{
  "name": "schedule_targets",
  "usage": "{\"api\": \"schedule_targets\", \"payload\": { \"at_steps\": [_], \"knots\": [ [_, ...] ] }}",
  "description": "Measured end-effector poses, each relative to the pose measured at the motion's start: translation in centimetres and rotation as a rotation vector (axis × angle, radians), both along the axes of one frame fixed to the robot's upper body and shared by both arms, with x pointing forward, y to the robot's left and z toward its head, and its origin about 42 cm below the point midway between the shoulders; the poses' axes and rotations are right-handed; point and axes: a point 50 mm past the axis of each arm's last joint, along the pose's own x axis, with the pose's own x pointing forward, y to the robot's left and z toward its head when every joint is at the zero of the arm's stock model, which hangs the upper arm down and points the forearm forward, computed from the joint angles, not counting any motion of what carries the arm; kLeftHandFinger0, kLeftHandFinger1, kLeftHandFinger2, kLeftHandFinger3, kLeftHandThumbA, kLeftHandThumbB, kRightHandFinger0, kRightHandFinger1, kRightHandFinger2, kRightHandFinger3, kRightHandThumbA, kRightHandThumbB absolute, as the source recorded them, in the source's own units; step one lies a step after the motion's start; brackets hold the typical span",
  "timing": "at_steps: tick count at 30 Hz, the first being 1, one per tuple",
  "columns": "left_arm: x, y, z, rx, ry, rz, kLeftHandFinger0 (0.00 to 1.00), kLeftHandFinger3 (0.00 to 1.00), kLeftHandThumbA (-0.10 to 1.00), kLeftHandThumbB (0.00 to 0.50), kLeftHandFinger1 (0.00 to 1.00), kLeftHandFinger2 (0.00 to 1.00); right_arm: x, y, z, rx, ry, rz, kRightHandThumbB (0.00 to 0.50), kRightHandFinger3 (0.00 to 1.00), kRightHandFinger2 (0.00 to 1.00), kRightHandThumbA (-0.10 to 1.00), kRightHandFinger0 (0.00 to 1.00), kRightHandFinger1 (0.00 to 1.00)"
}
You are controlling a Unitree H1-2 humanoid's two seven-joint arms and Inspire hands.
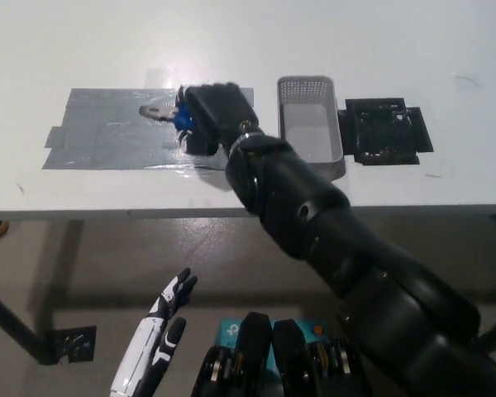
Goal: The robot picks the blue plier placed on top of the container and places it on the grey area of the table
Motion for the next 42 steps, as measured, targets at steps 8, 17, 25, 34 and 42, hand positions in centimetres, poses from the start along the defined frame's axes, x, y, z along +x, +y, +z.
{"api": "schedule_targets", "payload": {
  "at_steps": [8,17,25,34,42],
  "knots": [
    [-0.3,-0.3,-0.1,0.020,-0.005,-0.010,1.00,1.00,1.00,0.071,1.00,0.99,-0.8,-0.7,-3.6,-0.014,0.133,-0.017,0.422,1.00,1.00,0.76,1.00,1.00],
    [-1.2,-0.3,-0.5,0.031,0.012,-0.006,1.00,1.00,1.00,0.074,1.00,0.99,-0.5,-1.6,-3.8,-0.036,0.173,-0.016,0.371,1.00,1.00,0.75,1.00,1.00],
    [-2.0,-0.2,-0.9,0.035,0.029,-0.002,1.00,1.00,1.00,0.112,1.00,0.98,0.6,-2.3,-1.1,0.005,0.070,0.009,0.368,1.00,1.00,0.84,1.00,1.00],
    [-1.8,-0.1,-0.8,0.036,0.022,0.001,1.00,1.00,1.00,0.097,1.00,1.00,2.9,-2.1,13.0,0.199,-0.220,0.091,0.395,1.00,1.00,0.95,1.00,1.00],
    [-1.4,0.2,-0.5,0.036,0.008,0.011,1.00,1.00,1.00,0.073,1.00,1.00,1.5,-4.3,23.4,0.381,-0.471,0.204,0.315,1.00,1.00,0.89,1.00,1.00]
  ]
}}
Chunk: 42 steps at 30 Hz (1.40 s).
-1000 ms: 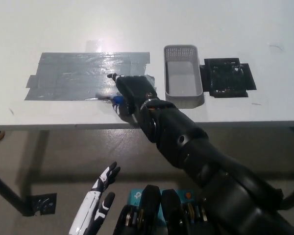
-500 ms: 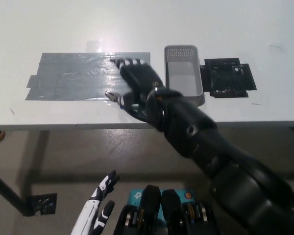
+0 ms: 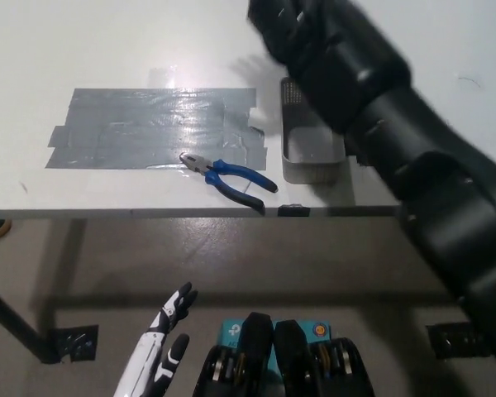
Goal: The robot picks the blue plier placed on top of the container and places it on the grey area of the table
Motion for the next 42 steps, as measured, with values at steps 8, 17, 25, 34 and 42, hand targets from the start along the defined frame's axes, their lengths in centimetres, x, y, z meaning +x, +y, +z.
{"api": "schedule_targets", "payload": {
  "at_steps": [8,17,25,34,42],
  "knots": [
    [0.8,0.5,0.2,0.004,-0.006,0.015,1.00,1.00,1.00,0.105,1.00,1.00,-1.5,-7.3,-1.0,0.047,-0.063,0.002,0.286,1.00,1.00,0.90,1.00,1.00],
    [3.4,0.6,1.4,0.004,-0.056,0.019,1.00,1.00,1.00,0.094,1.00,1.00,-4.6,-18.0,-8.7,0.090,0.025,-0.096,0.285,1.00,1.00,0.90,1.00,1.00],
    [5.9,0.4,2.8,0.006,-0.101,0.015,1.00,1.00,1.00,0.075,1.00,1.00,-11.6,-27.2,-17.4,0.164,0.143,-0.212,0.209,1.00,1.00,0.94,1.00,1.00],
    [7.2,0.5,3.9,-0.009,-0.126,0.027,1.00,1.00,1.00,0.050,1.00,1.00,-22.7,-27.6,-24.7,0.365,0.272,-0.150,0.188,1.00,1.00,0.98,1.00,1.00],
    [6.2,2.1,3.1,-0.053,-0.089,0.090,1.00,1.00,1.00,0.063,1.00,1.00,-27.0,-22.2,-33.8,0.760,0.513,-0.097,0.083,1.00,1.00,0.92,1.00,1.00]
  ]
}}
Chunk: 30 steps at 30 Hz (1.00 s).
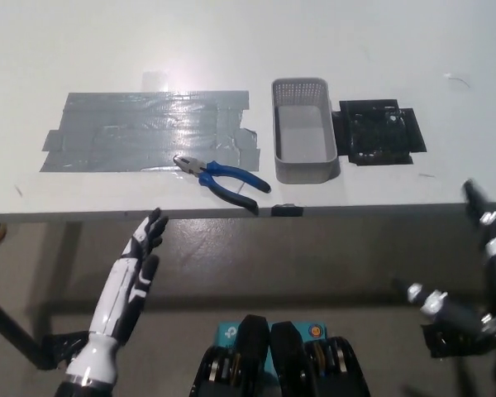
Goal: The robot picks the blue plier placed on top of the container and places it on the grey area of the table
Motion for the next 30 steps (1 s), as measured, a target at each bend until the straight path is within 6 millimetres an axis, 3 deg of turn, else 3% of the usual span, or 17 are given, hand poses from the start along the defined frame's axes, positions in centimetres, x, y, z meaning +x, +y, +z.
{"api": "schedule_targets", "payload": {
  "at_steps": [2,5,7,10,18,24,30],
  "knots": [
    [-0.7,0.2,-0.5,-0.009,0.017,0.010,1.00,1.00,1.00,0.060,1.00,1.00,0.0,1.0,-1.8,0.066,0.048,0.018,0.098,1.00,1.00,0.88,1.00,1.00],
    [-1.5,0.5,-0.8,-0.016,0.029,0.021,1.00,1.00,1.00,0.059,1.00,1.00,-0.1,1.7,-3.0,0.096,0.079,0.047,0.154,1.00,1.00,0.93,1.00,1.00],
    [-1.9,0.8,-0.9,-0.017,0.033,0.029,1.00,1.00,1.00,0.062,1.00,1.00,-0.2,2.0,-3.6,0.099,0.094,0.069,0.132,1.00,1.00,0.92,1.00,1.00],
    [-2.1,1.0,-0.9,-0.022,0.032,0.037,1.00,1.00,1.00,0.085,1.00,1.00,-0.4,2.6,-3.8,0.096,0.099,0.103,0.142,1.00,1.00,0.88,1.00,1.00],
    [-2.2,1.1,-0.6,-0.040,0.027,0.043,1.00,1.00,1.00,0.073,1.00,1.00,-0.6,2.5,-4.2,0.081,0.100,0.133,0.144,1.00,1.00,0.86,1.00,1.00],
    [-2.2,1.1,-0.7,-0.040,0.035,0.046,1.00,1.00,1.00,0.018,1.00,1.00,-0.6,2.5,-4.2,0.076,0.098,0.144,0.159,1.00,1.00,0.86,1.00,1.00],
    [-2.5,1.0,-1.0,-0.037,0.054,0.045,1.00,1.00,1.00,0.057,1.00,1.00,-0.6,2.5,-4.3,0.069,0.099,0.153,0.158,1.00,1.00,0.83,1.00,1.00]
  ]
}}
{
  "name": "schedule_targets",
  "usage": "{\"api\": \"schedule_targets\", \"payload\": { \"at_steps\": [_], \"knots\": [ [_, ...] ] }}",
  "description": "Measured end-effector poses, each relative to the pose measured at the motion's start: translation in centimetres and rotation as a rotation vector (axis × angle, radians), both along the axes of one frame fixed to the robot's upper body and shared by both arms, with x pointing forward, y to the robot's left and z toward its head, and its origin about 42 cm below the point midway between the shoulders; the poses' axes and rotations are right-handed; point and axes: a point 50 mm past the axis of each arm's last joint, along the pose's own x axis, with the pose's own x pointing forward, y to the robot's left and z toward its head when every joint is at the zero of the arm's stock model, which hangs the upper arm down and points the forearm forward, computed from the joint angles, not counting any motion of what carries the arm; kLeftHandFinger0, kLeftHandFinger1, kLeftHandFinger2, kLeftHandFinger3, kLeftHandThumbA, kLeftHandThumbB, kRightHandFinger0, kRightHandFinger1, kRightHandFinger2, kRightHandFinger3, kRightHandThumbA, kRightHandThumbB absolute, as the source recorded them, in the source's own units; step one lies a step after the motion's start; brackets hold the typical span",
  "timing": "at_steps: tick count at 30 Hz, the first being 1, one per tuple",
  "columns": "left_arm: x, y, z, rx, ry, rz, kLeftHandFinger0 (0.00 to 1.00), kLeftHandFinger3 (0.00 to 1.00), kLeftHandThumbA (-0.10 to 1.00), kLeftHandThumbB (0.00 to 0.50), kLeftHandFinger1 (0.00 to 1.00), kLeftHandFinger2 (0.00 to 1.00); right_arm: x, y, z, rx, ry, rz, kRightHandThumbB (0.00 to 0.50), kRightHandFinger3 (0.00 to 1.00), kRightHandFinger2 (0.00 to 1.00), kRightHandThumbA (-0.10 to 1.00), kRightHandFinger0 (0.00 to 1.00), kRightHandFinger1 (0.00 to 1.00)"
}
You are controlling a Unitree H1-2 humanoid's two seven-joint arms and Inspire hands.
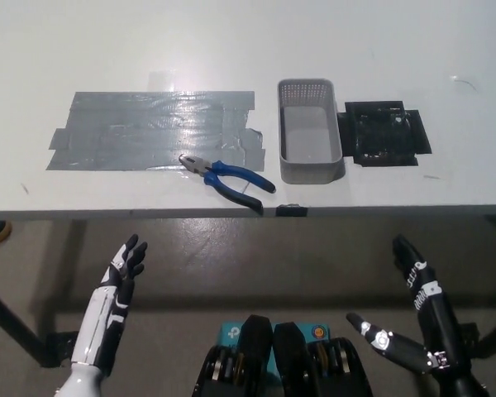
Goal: The robot picks the blue plier placed on top of the container and places it on the grey area of the table
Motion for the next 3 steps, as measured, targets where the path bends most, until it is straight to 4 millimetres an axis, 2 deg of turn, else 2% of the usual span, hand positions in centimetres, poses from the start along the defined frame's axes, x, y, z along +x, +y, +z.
{"api": "schedule_targets", "payload": {
  "at_steps": [3],
  "knots": [
    [-0.10,-0.10,-0.12,0.002,0.007,-0.003,1.00,1.00,1.00,0.058,1.00,1.00,0.00,0.02,0.00,-0.001,0.000,0.005,0.153,1.00,1.00,0.82,1.00,1.00]
  ]
}}
